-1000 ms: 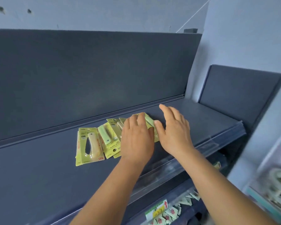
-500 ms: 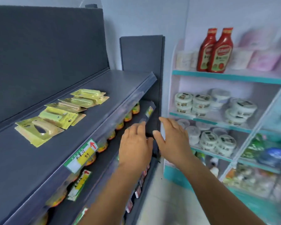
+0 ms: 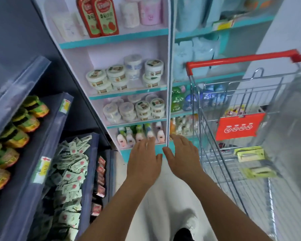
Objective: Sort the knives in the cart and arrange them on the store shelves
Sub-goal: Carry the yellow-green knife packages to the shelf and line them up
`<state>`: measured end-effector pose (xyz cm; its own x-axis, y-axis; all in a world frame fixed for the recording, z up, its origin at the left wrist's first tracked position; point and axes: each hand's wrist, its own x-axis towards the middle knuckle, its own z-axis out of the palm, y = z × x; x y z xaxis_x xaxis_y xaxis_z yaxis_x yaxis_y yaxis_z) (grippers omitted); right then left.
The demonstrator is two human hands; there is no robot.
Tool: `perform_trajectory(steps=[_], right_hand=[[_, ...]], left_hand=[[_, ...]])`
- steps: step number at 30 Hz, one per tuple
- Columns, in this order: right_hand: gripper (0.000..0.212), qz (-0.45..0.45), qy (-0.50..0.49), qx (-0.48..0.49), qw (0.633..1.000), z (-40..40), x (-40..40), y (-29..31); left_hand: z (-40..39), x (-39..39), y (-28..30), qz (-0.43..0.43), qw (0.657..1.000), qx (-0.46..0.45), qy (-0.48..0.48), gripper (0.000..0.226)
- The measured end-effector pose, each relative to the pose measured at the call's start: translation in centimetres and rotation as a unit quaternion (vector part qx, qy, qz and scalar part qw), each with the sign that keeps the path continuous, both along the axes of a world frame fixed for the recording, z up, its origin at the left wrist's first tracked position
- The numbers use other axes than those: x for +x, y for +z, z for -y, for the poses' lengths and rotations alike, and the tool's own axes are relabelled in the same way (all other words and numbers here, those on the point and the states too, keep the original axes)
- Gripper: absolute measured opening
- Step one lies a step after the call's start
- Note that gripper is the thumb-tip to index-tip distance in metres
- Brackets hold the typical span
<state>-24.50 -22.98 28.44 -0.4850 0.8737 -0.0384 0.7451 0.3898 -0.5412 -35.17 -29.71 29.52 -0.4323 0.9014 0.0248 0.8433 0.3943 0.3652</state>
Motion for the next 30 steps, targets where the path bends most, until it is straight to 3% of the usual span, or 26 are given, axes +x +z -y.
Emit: perform_trajectory(steps=[7,10,15,30], right_hand=[[0.051,0.026,-0.131,-0.044,0.990,-6.9,8.5,-4.2],[0.061,0.028,-0.180,-0.070,0.981,-9.7,11.5,-5.4],[0.052,0.018,-0.260,-0.111,0.959,-13.7,15.7,-7.7],[0.063,-0.052,-0.485,-0.202,0.849,-22.2,25.2,-14.8]], left_hand=[[-10.0,6.6,-2.5,0.005,0.991,-0.051,-0.126,0.047],[-14.3,9.1,-3.3,0.000,0.980,-0.074,-0.184,0.051],[-20.6,13.5,-4.9,-0.019,0.957,-0.099,-0.273,0.051],[-34.7,23.9,-15.8,-0.008,0.880,-0.184,-0.438,0.068]])
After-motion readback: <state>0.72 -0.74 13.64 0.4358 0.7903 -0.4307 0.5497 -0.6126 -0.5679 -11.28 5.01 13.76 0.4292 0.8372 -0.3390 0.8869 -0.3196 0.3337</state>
